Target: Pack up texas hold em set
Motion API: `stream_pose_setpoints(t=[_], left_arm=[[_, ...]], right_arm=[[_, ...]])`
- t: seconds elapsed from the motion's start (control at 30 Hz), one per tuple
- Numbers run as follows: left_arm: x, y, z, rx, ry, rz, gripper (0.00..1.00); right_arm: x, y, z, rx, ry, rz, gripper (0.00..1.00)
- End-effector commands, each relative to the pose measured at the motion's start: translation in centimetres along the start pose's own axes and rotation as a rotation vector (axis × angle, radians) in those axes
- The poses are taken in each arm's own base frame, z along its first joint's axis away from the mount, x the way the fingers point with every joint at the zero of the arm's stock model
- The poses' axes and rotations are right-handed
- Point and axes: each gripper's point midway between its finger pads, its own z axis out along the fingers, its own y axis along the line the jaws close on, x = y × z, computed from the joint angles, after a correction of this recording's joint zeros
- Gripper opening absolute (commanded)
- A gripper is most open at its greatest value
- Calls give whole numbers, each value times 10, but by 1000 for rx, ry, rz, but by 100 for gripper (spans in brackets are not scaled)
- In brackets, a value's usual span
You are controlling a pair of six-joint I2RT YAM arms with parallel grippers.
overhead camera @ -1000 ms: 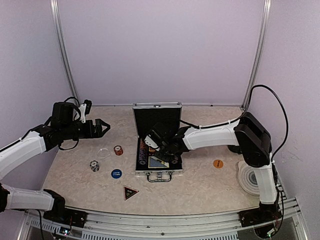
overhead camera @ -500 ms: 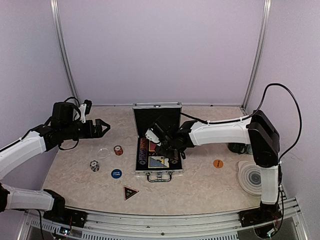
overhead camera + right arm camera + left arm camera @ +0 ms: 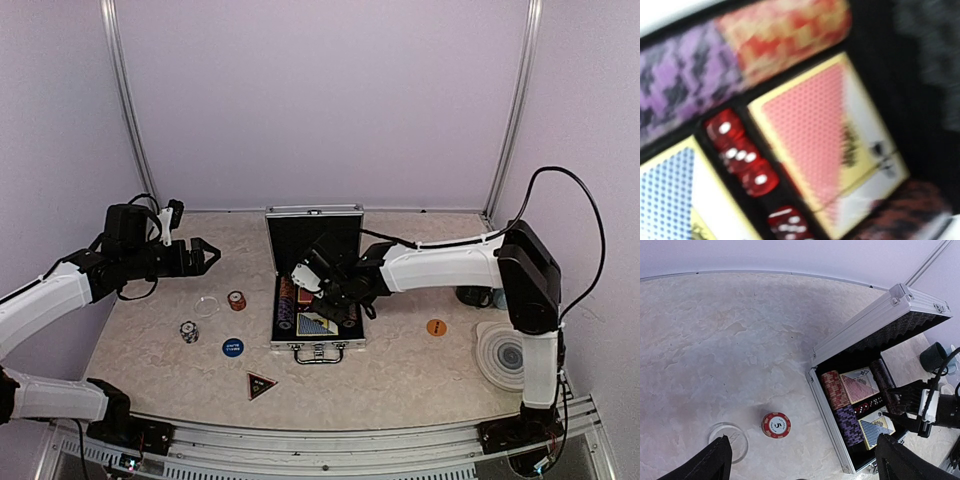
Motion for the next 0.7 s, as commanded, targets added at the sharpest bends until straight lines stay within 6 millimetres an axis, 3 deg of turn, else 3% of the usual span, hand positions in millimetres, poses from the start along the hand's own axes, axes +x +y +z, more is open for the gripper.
stream_pose_setpoints(t=[0.0, 0.1, 0.3, 0.67], left_arm=[[-8, -2, -2, 11, -22, 9, 99], [-7, -2, -2, 11, -22, 9, 99], [-7, -2, -1, 10, -18, 9, 99], [-8, -1, -2, 8, -23, 8, 99]], right_arm=[[37, 25, 24, -79, 113, -15, 46], [47, 30, 31, -90, 146, -21, 46], [45, 26, 26, -77, 138, -18, 46], [-11, 7, -30, -90, -85, 36, 48]])
